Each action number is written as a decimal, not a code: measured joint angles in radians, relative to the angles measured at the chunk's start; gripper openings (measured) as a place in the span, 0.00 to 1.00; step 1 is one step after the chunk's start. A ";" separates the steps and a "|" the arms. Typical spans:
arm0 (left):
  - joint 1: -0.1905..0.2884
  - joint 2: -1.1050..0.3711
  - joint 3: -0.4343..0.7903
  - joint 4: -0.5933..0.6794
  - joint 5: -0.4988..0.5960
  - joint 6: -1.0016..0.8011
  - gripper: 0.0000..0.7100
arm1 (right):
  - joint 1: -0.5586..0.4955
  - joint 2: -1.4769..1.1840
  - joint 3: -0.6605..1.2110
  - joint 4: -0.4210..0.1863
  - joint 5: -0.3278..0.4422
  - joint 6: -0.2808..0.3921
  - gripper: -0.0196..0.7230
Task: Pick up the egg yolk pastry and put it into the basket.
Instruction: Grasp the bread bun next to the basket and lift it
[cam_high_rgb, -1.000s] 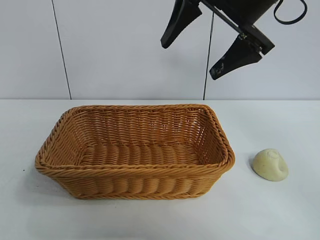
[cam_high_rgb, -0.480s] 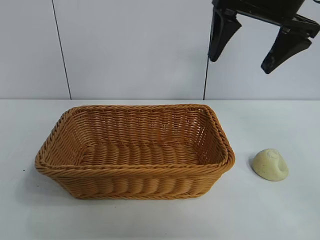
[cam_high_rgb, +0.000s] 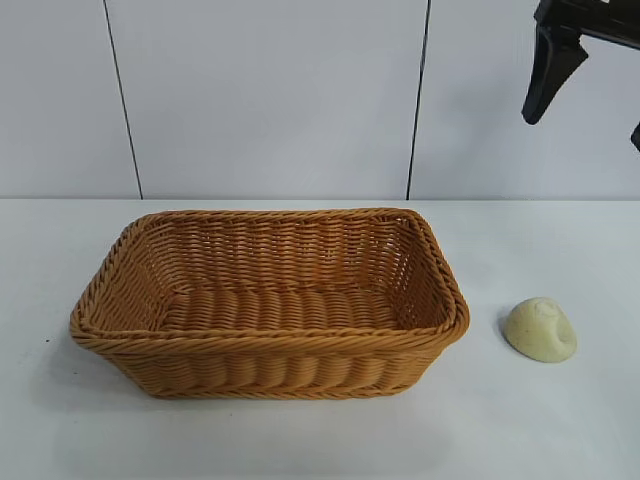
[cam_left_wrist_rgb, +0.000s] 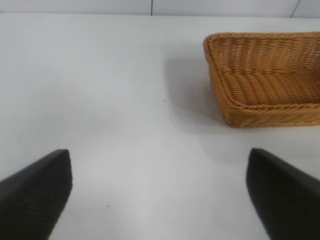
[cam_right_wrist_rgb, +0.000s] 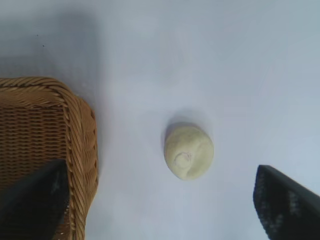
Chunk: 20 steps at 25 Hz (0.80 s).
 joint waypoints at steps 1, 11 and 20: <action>0.000 0.000 0.000 0.000 0.000 0.000 0.98 | 0.000 0.013 0.004 0.001 0.005 0.000 0.96; 0.000 0.000 0.000 0.003 0.000 0.000 0.98 | 0.000 0.151 0.131 0.005 -0.038 0.000 0.96; 0.000 0.000 0.000 0.003 0.000 0.000 0.98 | 0.015 0.179 0.273 0.008 -0.243 -0.005 0.96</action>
